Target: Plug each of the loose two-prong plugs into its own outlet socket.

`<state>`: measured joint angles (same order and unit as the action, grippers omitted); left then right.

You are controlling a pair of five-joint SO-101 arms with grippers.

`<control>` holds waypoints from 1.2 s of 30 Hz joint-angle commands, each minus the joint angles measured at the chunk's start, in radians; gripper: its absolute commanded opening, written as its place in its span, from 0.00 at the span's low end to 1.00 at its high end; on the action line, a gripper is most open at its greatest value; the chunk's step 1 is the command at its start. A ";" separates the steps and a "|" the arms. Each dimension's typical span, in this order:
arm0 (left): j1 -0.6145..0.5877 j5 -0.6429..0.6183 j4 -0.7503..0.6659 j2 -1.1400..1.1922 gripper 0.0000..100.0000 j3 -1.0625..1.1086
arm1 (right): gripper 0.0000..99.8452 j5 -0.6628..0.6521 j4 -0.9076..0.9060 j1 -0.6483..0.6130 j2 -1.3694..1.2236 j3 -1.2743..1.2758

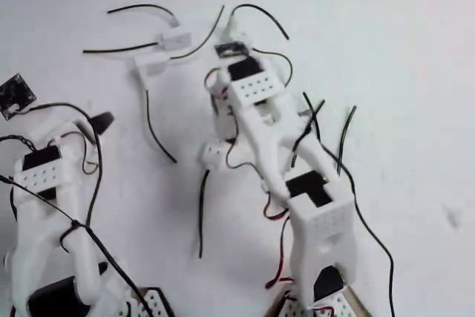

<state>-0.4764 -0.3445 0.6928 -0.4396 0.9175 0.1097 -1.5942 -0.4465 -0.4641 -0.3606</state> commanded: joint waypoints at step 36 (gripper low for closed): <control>0.134 0.089 0.009 -0.033 0.37 -0.017 | 0.25 -0.726 0.094 0.627 0.615 0.845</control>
<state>-0.3521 -0.2616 0.6928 -0.4396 0.9175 -0.6697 -1.5727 0.2424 0.1910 0.4649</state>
